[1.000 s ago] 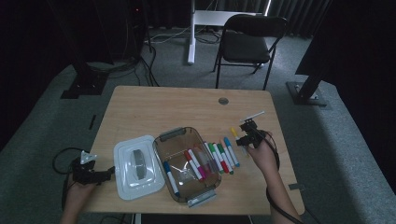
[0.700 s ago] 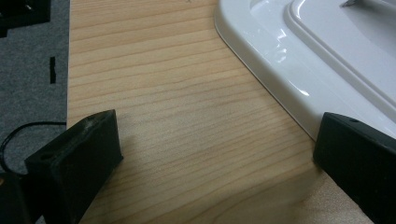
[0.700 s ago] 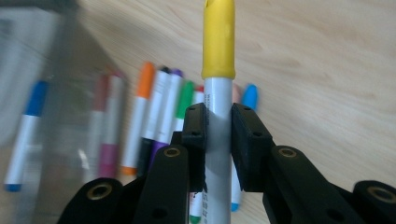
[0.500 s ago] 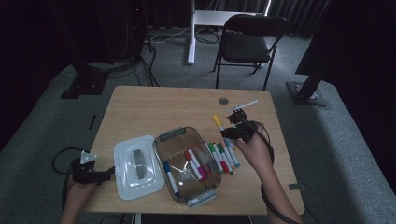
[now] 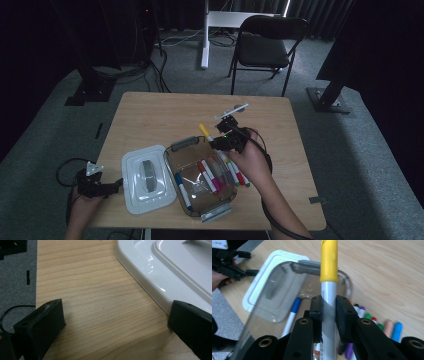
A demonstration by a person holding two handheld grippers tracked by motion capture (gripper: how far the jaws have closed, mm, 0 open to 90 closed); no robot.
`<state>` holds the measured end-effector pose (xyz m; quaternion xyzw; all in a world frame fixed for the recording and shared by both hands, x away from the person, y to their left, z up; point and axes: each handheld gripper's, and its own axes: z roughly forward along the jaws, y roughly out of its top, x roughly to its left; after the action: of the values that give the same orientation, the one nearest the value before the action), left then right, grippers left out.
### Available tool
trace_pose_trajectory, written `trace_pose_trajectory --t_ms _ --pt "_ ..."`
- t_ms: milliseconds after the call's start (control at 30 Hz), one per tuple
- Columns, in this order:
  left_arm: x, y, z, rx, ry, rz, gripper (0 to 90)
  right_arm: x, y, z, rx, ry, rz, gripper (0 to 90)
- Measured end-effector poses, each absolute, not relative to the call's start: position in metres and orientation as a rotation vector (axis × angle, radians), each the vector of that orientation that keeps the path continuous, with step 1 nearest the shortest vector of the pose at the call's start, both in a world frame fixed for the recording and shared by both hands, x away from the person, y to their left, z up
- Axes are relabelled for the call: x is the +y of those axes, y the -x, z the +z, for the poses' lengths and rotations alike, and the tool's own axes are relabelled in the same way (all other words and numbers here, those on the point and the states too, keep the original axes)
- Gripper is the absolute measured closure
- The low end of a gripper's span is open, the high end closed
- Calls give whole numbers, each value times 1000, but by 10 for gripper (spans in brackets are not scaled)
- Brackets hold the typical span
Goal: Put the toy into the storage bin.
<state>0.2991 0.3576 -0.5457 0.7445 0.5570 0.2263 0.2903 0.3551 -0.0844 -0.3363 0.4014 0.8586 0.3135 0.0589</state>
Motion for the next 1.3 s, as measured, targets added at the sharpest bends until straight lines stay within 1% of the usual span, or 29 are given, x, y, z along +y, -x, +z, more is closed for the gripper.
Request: trace_pose_trajectory --t_ms 167,333,367,400,533,600,633,933,1033,1100,1300 --pt "358 -299 -546 1484 -1988 604 12 -62 -349 -347 2656 -1179 929 764" --pt "357 -299 -546 1487 -1984 602 13 -36 -346 -369 2731 -1163 881 764" --pt "357 -299 -546 1487 -1984 602 12 -36 -346 -369 2731 -1163 881 764" --pt "357 -299 -546 1487 -1984 602 12 -27 -346 -380 2761 -1160 860 764" --pt "358 -299 -546 1485 -1986 604 12 -14 -347 -398 2805 -1171 809 764" --pt "358 -299 -546 1485 -1986 604 12 -12 -348 -401 2813 -1174 795 764" --pt "358 -299 -546 1484 -1985 604 12 -5 -349 -412 2835 -1178 736 764" --pt "358 -299 -546 1485 -1985 605 12 12 -359 -442 2874 -1219 592 764" --pt "358 -299 -546 1484 -1985 604 12 14 -359 -444 2883 -1215 575 764" --pt "358 -299 -546 1485 -1985 603 12 19 -358 -455 2918 -1221 513 764" --pt "358 -299 -546 1485 -1985 603 12 22 -358 -465 2956 -1228 457 763"
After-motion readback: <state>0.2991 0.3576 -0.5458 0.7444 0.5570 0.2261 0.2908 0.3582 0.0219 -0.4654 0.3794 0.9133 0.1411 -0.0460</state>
